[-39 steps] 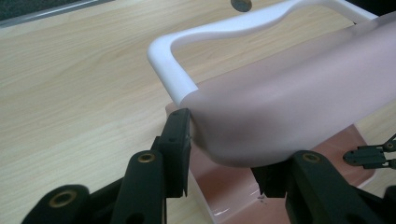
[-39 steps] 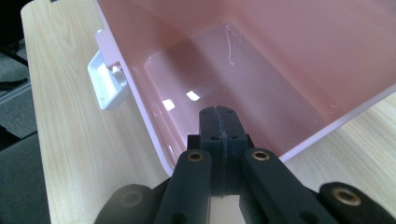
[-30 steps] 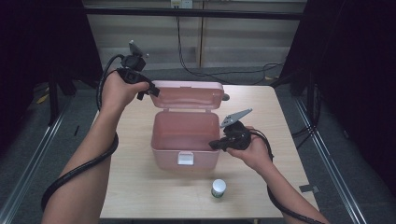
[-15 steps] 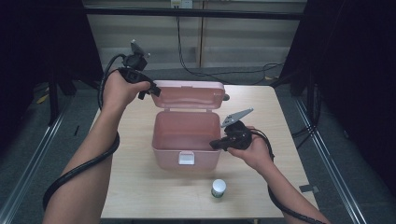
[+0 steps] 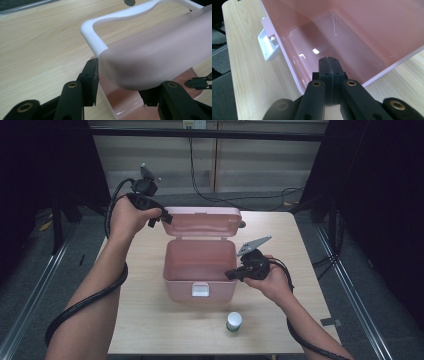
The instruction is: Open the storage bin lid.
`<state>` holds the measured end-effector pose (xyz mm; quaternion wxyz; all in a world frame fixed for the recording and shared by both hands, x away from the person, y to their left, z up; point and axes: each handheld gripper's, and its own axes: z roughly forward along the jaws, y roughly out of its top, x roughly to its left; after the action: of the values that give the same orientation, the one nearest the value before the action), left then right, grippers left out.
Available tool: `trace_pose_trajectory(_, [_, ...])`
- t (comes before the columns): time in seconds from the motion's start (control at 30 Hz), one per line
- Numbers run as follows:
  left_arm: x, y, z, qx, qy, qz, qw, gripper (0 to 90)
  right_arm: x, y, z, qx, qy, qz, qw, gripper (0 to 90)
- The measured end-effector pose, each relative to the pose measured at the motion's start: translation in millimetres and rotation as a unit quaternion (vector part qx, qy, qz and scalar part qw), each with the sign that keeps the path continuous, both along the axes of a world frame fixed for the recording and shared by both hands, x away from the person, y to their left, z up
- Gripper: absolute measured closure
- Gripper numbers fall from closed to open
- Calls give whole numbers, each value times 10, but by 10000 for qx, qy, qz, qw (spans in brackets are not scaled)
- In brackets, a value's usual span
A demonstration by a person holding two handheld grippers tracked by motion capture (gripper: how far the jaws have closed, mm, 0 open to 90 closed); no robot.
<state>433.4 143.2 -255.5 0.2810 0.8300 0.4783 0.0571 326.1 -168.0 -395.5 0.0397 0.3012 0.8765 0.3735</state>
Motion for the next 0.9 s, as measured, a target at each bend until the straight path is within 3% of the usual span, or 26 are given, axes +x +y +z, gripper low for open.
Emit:
trace_pose_trajectory(0.73, [80, -8, -32, -128, -76, 104, 9998, 483, 18, 11, -15, -29, 39, 47, 10000, 900])
trace_pose_trajectory(0.9, [56, -3, -44, -104, -115, 7, 9999, 481, 20, 12, -21, -50, 40, 33, 10000, 900])
